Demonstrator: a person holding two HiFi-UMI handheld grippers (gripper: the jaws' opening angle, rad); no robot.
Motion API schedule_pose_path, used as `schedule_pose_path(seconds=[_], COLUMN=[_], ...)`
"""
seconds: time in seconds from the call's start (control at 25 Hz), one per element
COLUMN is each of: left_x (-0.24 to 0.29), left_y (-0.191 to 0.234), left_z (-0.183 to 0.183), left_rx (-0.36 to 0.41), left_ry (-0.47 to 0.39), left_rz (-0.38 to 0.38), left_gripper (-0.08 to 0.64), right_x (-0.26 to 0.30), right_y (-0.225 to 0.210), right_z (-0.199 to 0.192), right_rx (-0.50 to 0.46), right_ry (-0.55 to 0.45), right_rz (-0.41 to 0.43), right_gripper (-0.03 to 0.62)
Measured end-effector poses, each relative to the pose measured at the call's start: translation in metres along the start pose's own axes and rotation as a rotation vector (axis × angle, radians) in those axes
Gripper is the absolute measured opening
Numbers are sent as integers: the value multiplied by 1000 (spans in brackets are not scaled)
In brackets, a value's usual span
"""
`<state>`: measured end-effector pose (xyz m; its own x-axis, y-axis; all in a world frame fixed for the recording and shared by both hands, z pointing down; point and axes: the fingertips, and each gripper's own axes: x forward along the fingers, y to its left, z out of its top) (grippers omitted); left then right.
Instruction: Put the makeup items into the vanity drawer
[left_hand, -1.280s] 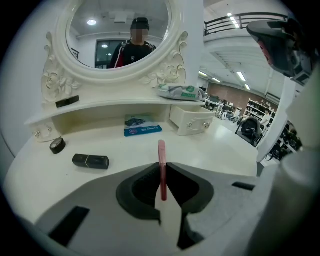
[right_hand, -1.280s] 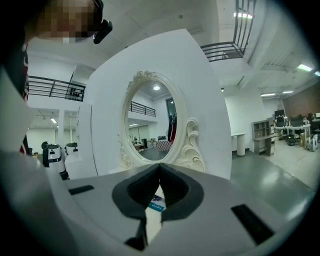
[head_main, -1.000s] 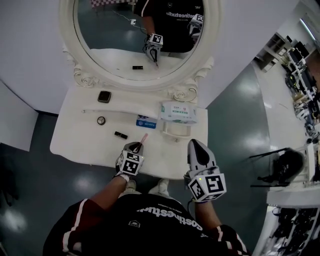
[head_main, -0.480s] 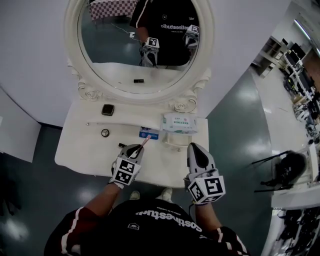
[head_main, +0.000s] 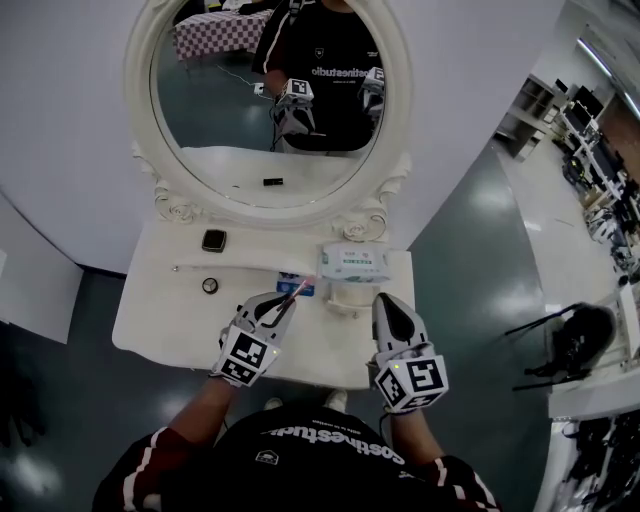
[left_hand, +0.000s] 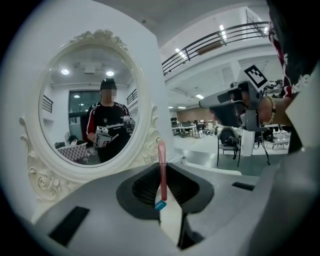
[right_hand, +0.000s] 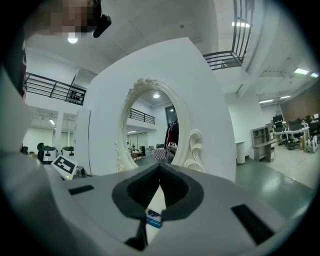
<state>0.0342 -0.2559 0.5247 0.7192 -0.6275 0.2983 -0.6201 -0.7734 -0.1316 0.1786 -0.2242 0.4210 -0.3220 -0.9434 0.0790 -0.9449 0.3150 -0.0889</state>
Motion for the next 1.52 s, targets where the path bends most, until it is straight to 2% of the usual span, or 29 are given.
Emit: schedule_pose_path(seconds=[0.32, 0.68, 1.12, 1.32, 1.52], left_x=[16, 51, 122, 150, 172], left_y=[-10, -31, -90, -108, -120], left_z=[37, 56, 27, 15, -15], left_rx=[21, 86, 301, 334, 335], left_ry=[-66, -58, 59, 97, 178], left_rz=[-54, -116, -250, -300, -348], left_gripper=[46, 46, 46, 46, 46], right_x=[-3, -21, -51, -57, -61], right_y=[-18, -53, -108, -128, -140], right_z=[8, 8, -6, -12, -20], right_rx=[-1, 14, 50, 59, 62], right_ry=[-19, -18, -1, 16, 37], right_rz=[-27, -89, -182, -200, -203], right_gripper=[-2, -2, -2, -2, -2])
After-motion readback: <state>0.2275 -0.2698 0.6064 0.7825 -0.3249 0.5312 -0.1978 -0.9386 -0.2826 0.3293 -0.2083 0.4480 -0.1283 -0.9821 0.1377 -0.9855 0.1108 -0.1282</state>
